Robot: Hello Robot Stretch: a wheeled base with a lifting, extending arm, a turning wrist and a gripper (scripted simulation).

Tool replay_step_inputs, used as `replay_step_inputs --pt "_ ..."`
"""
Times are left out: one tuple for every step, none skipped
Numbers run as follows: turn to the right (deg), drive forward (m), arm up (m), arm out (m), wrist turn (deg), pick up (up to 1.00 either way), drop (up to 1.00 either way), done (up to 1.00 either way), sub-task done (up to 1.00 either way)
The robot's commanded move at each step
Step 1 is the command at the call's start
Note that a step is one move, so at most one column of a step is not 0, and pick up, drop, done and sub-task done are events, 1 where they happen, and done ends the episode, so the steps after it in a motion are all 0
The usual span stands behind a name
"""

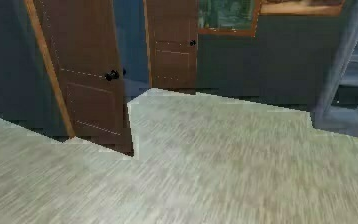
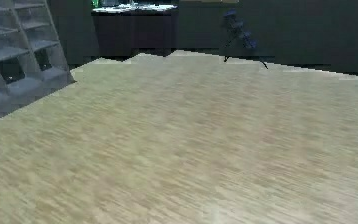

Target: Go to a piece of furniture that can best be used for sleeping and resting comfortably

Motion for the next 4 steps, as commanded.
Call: replay_step_inputs --pt "0.0 1.00 0.00 0.00 0.0 0.00 0.00 0.00 0.00" --pt "-6.0 0.00 0.00 0.00 0.0 0.00 0.00 0.00 0.00" --pt "0.0 0.80 0.00 0.00 0.0 0.00 0.00 0.00 0.00" --pt "-36.0 0.00 0.00 0.00 0.0 0.00 0.00 0.00 0.00"
